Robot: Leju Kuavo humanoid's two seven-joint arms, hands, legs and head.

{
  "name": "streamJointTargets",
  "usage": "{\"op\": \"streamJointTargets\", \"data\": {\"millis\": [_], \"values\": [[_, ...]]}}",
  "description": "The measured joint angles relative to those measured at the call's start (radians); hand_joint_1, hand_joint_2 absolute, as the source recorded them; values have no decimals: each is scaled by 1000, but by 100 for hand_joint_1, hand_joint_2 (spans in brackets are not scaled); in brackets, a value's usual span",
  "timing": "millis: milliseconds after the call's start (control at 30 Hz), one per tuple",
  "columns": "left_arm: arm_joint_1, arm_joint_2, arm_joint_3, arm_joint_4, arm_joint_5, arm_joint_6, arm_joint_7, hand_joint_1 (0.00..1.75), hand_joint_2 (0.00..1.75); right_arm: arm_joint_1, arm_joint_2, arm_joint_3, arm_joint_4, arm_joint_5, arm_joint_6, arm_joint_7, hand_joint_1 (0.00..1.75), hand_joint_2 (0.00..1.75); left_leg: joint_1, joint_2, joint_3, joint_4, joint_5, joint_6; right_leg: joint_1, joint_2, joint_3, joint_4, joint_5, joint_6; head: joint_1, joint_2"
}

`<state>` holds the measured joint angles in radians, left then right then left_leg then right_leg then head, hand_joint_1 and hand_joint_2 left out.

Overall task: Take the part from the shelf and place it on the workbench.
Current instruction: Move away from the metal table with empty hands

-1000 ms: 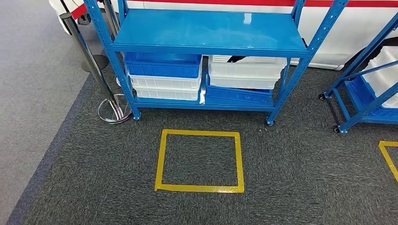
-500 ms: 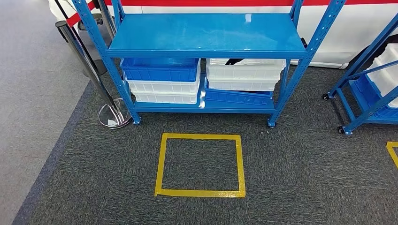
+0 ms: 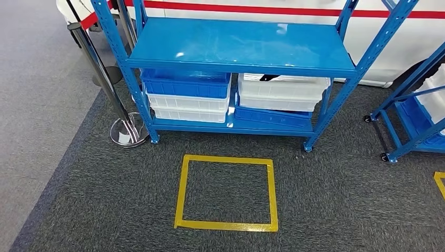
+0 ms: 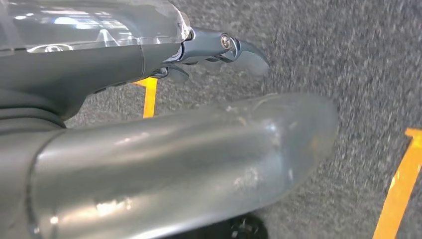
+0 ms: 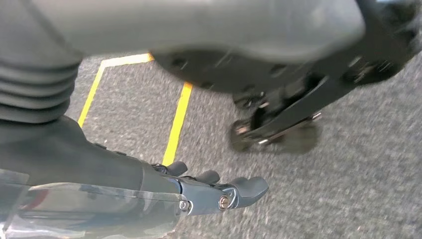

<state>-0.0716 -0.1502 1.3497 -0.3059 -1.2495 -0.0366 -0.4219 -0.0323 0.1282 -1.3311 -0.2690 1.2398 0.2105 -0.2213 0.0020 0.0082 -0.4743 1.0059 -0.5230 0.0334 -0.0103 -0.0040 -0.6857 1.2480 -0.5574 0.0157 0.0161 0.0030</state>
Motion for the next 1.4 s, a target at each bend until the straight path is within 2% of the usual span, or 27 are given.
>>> {"op": "streamJointTargets", "data": {"millis": [33, 67, 133, 200, 267, 333, 367, 400, 433, 467, 500, 600, 633, 667, 733, 800, 867, 900, 933, 967, 1033, 1100, 1167, 1233, 1300, 1333, 1400], "values": [[1, -1, 0, 0, 0, 1, 1, 0, 0, 2, 0, -3, 0, 1, -2, 2, 0, 44, -1, 2, 14, -1, -11, -1, 5, -9, 15, -67, 54, -10, 1, 0], [1, -2, 0, 0, -1, 1, 1, 0, 0, 2, 0, -6, 0, 1, -3, 5, 0, 0, -3, 5, 27, 0, -23, -4, 12, -23, 28, -127, 90, -20, 1, 0], [2, -4, -1, 0, -3, 1, 2, 0, 0, -3, 0, -12, 0, -5, 0, 12, 0, 0, -8, 17, 47, -3, -43, -14, 25, -44, 41, -192, 125, -36, 2, 0], [2, -4, -1, 0, -6, 1, 4, 0, 0, -9, 1, -18, 0, -15, 2, 21, 0, 0, -11, 28, 61, 4, -44, -25, 23, -29, 50, -199, 117, -42, 3, 0], [-1, -3, -2, 0, -7, 1, 5, 0, 0, -9, 4, -26, 0, -22, -4, 31, 0, 0, -10, 22, 44, 59, -34, -35, 16, -11, 73, -211, 113, -49, 1, 0], [-4, -3, -2, 0, -7, 2, 6, 0, 0, -10, 7, -32, -1, -26, -10, 39, 0, 87, -5, 7, -24, 170, -50, -47, 10, 3, 95, -219, 101, -57, -2, 0], [-4, -3, -2, 0, -8, 2, 6, 0, 0, -11, 7, -35, -1, -27, -11, 41, 0, 131, -1, 3, -66, 224, -76, -52, 9, 10, 104, -220, 93, -59, -4, 0], [-2, -3, -2, 0, -8, 2, 7, 0, 0, -12, 7, -36, -1, -28, -11, 42, 0, 131, 2, 2, -105, 264, -110, -57, 8, 19, 114, -220, 84, -60, -3, 0], [-1, -3, -2, 0, -8, 2, 7, 0, 0, -12, 8, -37, -1, -28, -11, 43, 0, 87, 5, 1, -132, 279, -138, -60, 7, 27, 126, -220, 74, -59, -4, 0], [1, -3, -2, 0, -8, 3, 8, 0, 0, -11, 9, -38, -1, -27, -11, 45, 0, 44, 7, 1, -149, 269, -148, -63, 6, 37, 141, -220, 64, -57, -3, 0], [2, -3, -2, 0, -8, 3, 9, 0, 0, -10, 9, -38, -1, -27, -10, 46, 0, 0, 9, -2, -155, 233, -130, -64, 5, 46, 156, -220, 53, -53, -3, 0], [10, -3, -2, 0, -9, 4, 10, 0, 0, -11, 12, -41, 0, -27, 1, 51, 0, 0, 10, -46, -147, 83, 27, -56, 4, 70, 189, -215, 22, -39, -5, 0], [13, -2, -2, 0, -9, 4, 11, 0, 0, -13, 12, -42, 0, -27, 3, 53, 0, 0, 9, -58, -143, 59, 64, -49, 4, 79, 193, -214, 15, -33, -6, 0], [13, -2, -2, 0, -9, 5, 13, 0, 0, -15, 13, -43, 0, -28, 1, 55, 0, 0, 6, -61, -140, 53, 78, -42, 4, 87, 197, -214, 9, -27, -7, 0], [6, -3, -3, 0, -11, 8, 18, 0, 0, -18, 14, -45, 0, -28, -10, 61, 0, 0, 6, -50, -128, 47, 80, -27, 2, 92, 203, -216, -2, -15, -8, 0], [-2, -4, -3, 0, -13, 8, 21, 0, 0, -20, 14, -46, -1, -27, -18, 64, 0, 0, 9, -41, -117, 32, 78, -14, 3, 61, 184, -174, -30, -6, -4, 0], [-3, -4, -3, 0, -15, 8, 23, 0, 0, -23, 15, -46, -1, -26, -21, 65, 0, 0, 9, -31, -108, 25, 72, -4, 3, 23, 112, -53, -80, 2, 0, 0], [-2, -4, -3, 0, -15, 8, 23, 0, 0, -24, 15, -46, -1, -26, -21, 65, 0, 0, 8, -26, -105, 24, 67, -1, 1, 16, 69, 13, -97, 5, 0, 0], [-2, -4, -3, 0, -15, 8, 24, 0, 0, -24, 15, -46, -1, -25, -22, 66, 0, 0, 7, -22, -100, 24, 62, 1, 0, 12, 34, 56, -99, 7, 0, 0], [-2, -4, -3, 0, -15, 8, 24, 0, 0, -23, 15, -46, -1, -25, -22, 67, 0, 0, 6, -20, -94, 24, 57, 1, -1, 11, 18, 63, -79, 7, 0, 0], [-1, -5, -3, 0, -15, 8, 24, 0, 0, -20, 15, -46, -1, -25, -23, 68, 0, 0, 5, -20, -76, 24, 45, -1, 0, 10, 39, -30, 10, 1, 1, 0], [-1, -7, -3, 0, -15, 6, 24, 0, 0, -20, 14, -47, -1, -24, -24, 66, 0, 87, 2, -19, -63, 25, 32, -8, 7, 8, 84, -155, 77, -13, 0, 0], [-3, -9, -3, 0, -13, 4, 24, 0, 0, -23, 13, -47, -1, -23, -23, 62, 0, 175, 0, -18, -60, 24, 24, -19, 14, 8, 101, -205, 85, -22, -1, 0], [-4, -9, -3, 0, -11, 4, 22, 0, 0, -25, 14, -47, -1, -20, -21, 58, 0, 175, 0, -15, -55, 20, 19, -29, 10, 8, 108, -216, 83, -27, -2, 0], [-5, -8, -3, 0, -10, 4, 21, 0, 0, -22, 17, -47, -1, -17, -20, 54, 0, 175, 0, -14, -62, 50, -3, -40, 2, 7, 122, -231, 83, -35, -5, 0], [-5, -8, -3, 0, -10, 4, 20, 0, 0, -21, 18, -47, -1, -15, -20, 52, 0, 175, 1, -14, -82, 93, -27, -45, -2, 6, 129, -237, 82, -40, -7, 0], [-3, -8, -3, 0, -10, 3, 19, 0, 0, -20, 18, -47, -1, -14, -17, 51, 0, 175, 6, -14, -152, 224, -82, -53, -1, 4, 136, -239, 76, -46, -10, 0]]}}
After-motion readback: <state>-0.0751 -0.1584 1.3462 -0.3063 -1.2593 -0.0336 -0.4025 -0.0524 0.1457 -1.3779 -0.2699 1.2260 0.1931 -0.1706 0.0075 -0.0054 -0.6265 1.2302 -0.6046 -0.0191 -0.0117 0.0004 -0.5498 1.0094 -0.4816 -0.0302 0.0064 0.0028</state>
